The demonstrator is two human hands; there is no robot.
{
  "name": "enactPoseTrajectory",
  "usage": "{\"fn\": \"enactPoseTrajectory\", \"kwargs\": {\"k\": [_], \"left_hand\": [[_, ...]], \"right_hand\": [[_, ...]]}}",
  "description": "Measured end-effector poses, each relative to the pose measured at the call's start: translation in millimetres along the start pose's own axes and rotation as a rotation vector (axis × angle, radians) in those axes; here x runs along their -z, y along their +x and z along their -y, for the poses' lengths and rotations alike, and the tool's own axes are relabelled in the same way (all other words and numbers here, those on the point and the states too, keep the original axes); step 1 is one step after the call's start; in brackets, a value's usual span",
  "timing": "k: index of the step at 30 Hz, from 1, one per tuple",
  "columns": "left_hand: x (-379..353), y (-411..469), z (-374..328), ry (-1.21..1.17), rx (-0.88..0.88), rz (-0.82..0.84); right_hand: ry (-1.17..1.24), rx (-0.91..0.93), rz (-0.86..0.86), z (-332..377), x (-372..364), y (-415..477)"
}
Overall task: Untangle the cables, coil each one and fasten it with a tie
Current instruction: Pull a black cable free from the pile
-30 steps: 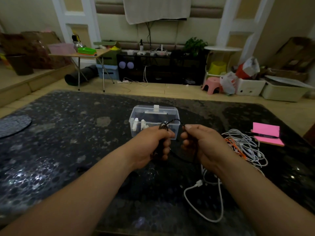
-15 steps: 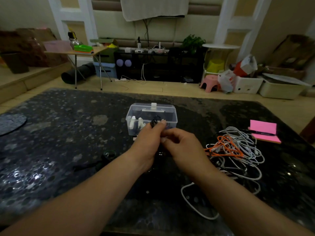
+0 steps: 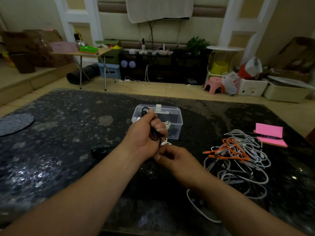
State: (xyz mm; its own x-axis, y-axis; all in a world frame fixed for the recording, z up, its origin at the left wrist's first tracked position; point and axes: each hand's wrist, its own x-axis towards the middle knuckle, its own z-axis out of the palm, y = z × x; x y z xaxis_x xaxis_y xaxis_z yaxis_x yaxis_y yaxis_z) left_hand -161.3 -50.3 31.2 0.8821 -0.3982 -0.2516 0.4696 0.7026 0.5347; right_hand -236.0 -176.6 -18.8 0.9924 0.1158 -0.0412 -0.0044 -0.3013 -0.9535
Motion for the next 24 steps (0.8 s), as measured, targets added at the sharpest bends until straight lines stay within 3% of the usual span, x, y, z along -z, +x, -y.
{"fn": "enactPoseTrajectory", "kwargs": {"k": [3, 9, 11, 14, 19, 24], "left_hand": [[0, -5, -12, 0.232, -0.002, 0.02], [5, -13, -20, 1.154, -0.259, 0.008], [5, -17, -16, 1.38, -0.227, 0.084], [7, -19, -4, 1.318, -0.038, 0.283], [14, -16, -2, 1.512, -0.044, 0.43], [18, -17, -12, 1.219, 0.031, 0.339]], "right_hand": [[0.046, -0.042, 0.031, 2, 15, 5], [0.163, -0.018, -0.087, 7, 45, 12], [0.102, 0.017, -0.112, 8, 50, 15], [-0.042, 0.082, -0.077, 9, 54, 18], [-0.213, 0.084, -0.011, 19, 60, 10], [-0.303, 0.043, 0.067, 31, 87, -1]]}}
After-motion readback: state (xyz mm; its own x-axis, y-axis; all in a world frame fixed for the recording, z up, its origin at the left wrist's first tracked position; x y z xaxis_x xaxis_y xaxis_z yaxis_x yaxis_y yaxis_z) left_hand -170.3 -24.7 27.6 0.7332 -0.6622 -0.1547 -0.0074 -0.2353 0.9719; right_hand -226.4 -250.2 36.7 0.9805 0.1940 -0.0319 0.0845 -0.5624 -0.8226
